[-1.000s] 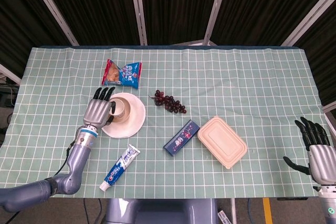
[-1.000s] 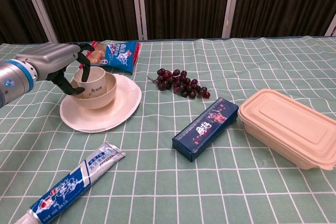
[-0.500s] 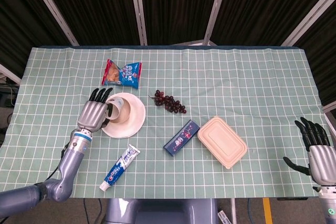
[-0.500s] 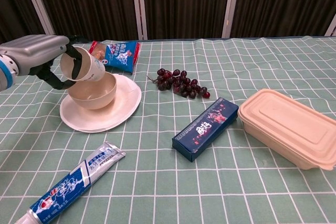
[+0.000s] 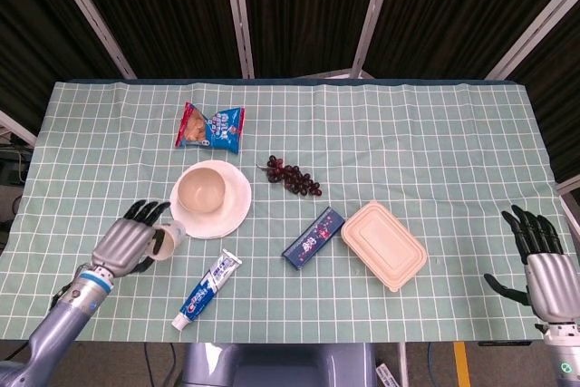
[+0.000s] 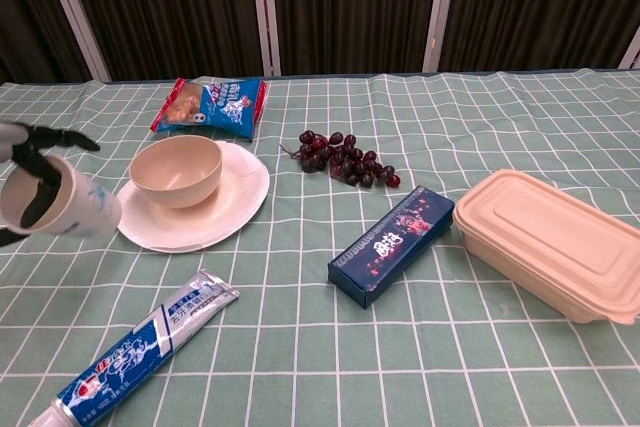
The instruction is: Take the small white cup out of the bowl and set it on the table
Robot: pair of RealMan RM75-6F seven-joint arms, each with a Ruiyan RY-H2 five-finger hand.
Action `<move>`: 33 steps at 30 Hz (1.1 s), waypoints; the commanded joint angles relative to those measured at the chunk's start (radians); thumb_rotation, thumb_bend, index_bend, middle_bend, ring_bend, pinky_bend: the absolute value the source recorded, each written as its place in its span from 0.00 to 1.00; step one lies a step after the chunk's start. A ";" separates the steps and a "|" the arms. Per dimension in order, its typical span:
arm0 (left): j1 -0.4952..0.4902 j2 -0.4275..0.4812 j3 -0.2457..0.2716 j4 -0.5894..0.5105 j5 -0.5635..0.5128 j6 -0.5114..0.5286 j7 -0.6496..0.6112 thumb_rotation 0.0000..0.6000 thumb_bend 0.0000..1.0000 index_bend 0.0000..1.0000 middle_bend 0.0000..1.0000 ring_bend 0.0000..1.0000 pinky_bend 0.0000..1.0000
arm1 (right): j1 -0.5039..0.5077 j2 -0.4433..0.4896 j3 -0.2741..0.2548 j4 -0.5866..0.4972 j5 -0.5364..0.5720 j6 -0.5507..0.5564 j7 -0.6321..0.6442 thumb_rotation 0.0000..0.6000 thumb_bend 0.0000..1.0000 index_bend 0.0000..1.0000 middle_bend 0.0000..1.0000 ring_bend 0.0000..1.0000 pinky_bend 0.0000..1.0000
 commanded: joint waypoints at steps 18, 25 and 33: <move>-0.078 0.064 0.082 -0.022 -0.205 -0.129 0.100 1.00 0.54 0.57 0.00 0.00 0.00 | -0.001 0.000 0.001 -0.004 0.000 0.003 -0.004 1.00 0.07 0.04 0.00 0.00 0.00; -0.099 0.053 0.099 -0.026 -0.255 -0.107 0.141 1.00 0.53 0.43 0.00 0.00 0.00 | -0.002 0.001 0.003 -0.003 0.001 0.005 -0.001 1.00 0.07 0.04 0.00 0.00 0.00; -0.089 0.071 0.110 -0.058 -0.225 -0.063 0.123 1.00 0.44 0.25 0.00 0.00 0.00 | -0.002 -0.001 0.003 -0.002 0.000 0.007 -0.004 1.00 0.07 0.04 0.00 0.00 0.00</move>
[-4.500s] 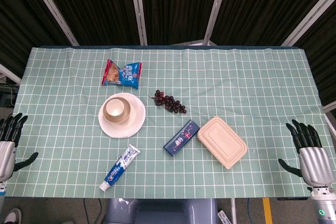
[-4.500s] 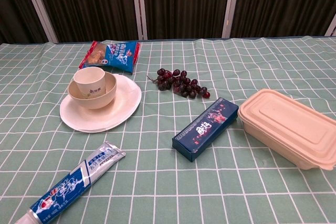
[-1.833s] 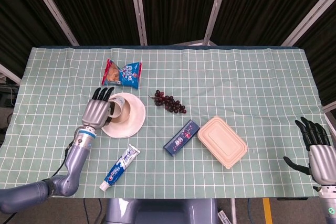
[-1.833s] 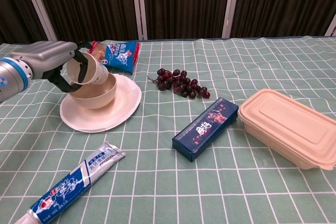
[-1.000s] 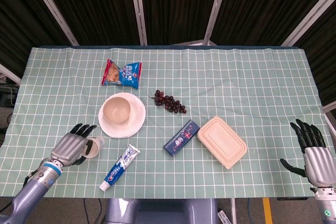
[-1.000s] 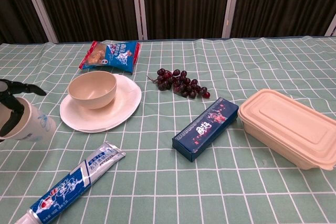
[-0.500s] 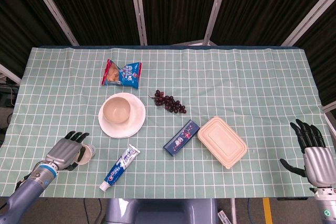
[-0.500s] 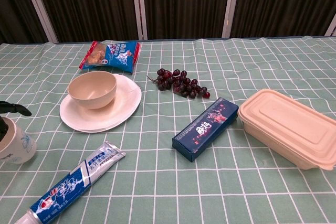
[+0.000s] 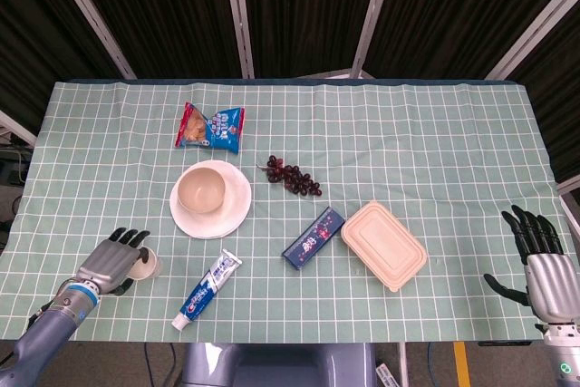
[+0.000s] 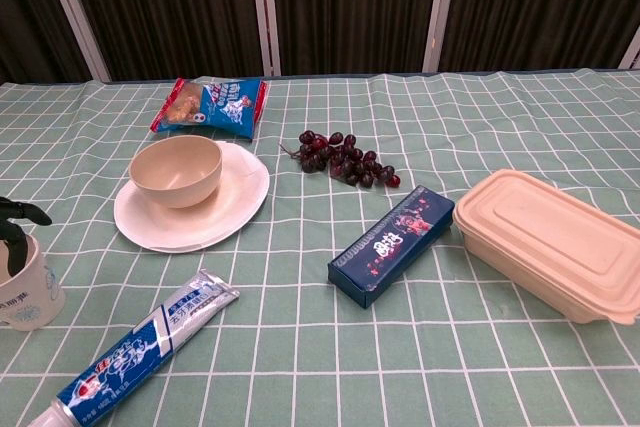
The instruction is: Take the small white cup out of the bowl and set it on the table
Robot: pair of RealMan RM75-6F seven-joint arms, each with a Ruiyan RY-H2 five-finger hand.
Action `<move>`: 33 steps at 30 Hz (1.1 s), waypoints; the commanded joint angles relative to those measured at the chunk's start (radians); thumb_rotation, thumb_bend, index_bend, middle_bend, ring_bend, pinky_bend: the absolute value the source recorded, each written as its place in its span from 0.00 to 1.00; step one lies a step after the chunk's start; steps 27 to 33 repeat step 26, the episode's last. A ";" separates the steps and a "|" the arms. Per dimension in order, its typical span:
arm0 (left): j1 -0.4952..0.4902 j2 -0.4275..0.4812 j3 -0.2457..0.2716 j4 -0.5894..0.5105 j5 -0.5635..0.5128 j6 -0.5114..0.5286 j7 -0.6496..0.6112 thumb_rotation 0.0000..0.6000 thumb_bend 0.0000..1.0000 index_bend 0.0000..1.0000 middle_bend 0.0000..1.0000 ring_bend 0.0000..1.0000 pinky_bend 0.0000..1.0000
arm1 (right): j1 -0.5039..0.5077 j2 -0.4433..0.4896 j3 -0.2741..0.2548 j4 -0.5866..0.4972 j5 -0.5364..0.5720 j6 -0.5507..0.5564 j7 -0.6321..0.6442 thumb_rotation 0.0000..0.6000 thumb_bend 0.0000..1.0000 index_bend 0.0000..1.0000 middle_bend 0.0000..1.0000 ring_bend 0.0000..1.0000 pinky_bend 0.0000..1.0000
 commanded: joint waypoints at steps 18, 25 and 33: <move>0.444 -0.021 -0.041 0.155 0.657 0.670 -0.504 1.00 0.37 0.02 0.00 0.00 0.00 | 0.003 -0.013 -0.001 0.011 -0.007 0.001 -0.038 1.00 0.07 0.04 0.00 0.00 0.00; 0.526 -0.143 -0.103 0.317 0.571 0.756 -0.394 1.00 0.27 0.00 0.00 0.00 0.00 | 0.006 -0.039 0.003 0.039 -0.013 0.008 -0.090 1.00 0.07 0.04 0.00 0.00 0.00; 0.530 -0.144 -0.108 0.321 0.567 0.757 -0.405 1.00 0.26 0.00 0.00 0.00 0.00 | 0.007 -0.040 0.003 0.041 -0.013 0.008 -0.092 1.00 0.07 0.04 0.00 0.00 0.00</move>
